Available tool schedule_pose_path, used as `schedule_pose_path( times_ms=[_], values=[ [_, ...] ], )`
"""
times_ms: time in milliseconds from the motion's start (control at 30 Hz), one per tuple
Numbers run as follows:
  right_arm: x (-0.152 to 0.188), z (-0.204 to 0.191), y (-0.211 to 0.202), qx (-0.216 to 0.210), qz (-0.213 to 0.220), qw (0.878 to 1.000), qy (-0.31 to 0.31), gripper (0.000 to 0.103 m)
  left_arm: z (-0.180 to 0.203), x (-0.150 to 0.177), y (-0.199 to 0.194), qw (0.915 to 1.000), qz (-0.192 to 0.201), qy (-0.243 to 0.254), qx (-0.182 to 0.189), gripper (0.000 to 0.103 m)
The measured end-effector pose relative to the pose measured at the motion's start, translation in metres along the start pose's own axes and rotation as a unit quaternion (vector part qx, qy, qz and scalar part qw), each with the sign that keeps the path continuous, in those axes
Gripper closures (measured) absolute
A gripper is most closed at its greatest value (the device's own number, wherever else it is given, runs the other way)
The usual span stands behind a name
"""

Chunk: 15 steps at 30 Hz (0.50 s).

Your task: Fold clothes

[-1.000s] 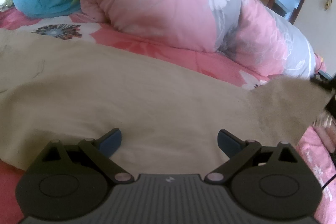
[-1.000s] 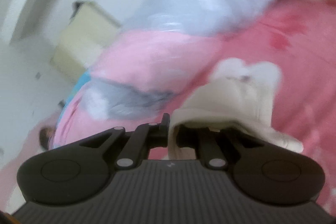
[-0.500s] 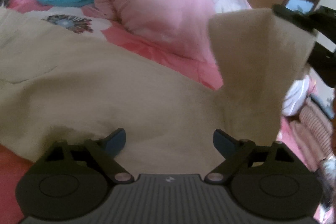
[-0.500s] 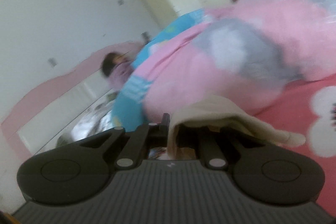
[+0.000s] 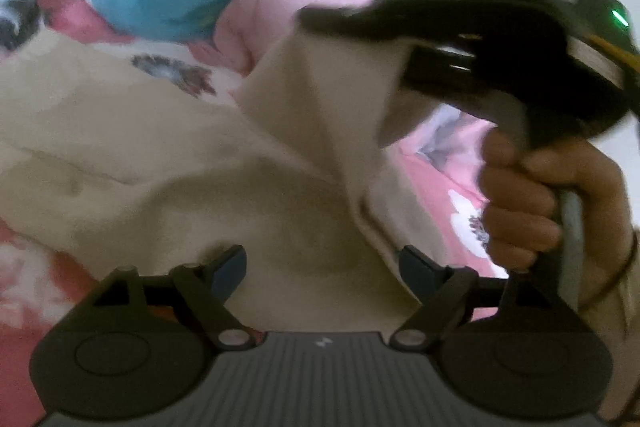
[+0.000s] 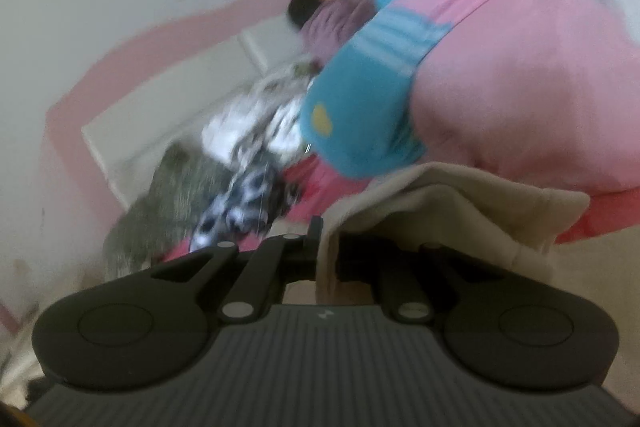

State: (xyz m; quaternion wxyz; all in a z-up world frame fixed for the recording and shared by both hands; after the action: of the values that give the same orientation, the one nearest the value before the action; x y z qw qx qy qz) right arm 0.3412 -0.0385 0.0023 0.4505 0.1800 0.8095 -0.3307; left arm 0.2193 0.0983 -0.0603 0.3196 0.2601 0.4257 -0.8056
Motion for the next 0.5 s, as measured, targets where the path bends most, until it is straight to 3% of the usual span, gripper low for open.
schedule_pose_path(
  times_ms=[100, 233, 333, 433, 500],
  values=[
    [0.003, -0.015, 0.030, -0.004, -0.055, 0.997, -0.047, 0.099, -0.008, 0.000, -0.007, 0.9998, 0.005, 0.003, -0.021, 0.018],
    [0.010, -0.037, 0.072, -0.019, -0.131, 0.984, -0.123, 0.099, -0.014, -0.002, -0.013, 0.9991, 0.005, 0.003, -0.041, 0.018],
    [0.017, -0.056, 0.101, -0.023, -0.190, 0.966, -0.175, 0.096, -0.018, -0.001, -0.010, 0.9977, -0.007, -0.006, -0.068, 0.019],
    [0.030, -0.076, 0.126, -0.014, -0.253, 0.940, -0.227, 0.094, -0.021, -0.001, -0.007, 0.9973, -0.017, -0.031, -0.065, 0.019],
    [0.038, -0.088, 0.139, -0.007, -0.293, 0.920, -0.259, 0.087, -0.023, -0.001, -0.012, 0.9970, -0.017, -0.041, -0.063, 0.018]
  ],
)
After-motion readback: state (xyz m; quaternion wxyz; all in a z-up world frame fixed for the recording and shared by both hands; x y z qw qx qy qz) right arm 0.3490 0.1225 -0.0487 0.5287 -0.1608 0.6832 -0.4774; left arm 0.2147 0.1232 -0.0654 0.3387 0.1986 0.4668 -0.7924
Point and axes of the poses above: each gripper's, at about its wrist camera, not at the fingertips, and y roughly the way its jaws point, z to its right, x to its underside, the point moved 2 cm from there along y, roughly the way its jaws point, and after that the axes turned 4 degrees about -y, right-handed, at the moved point
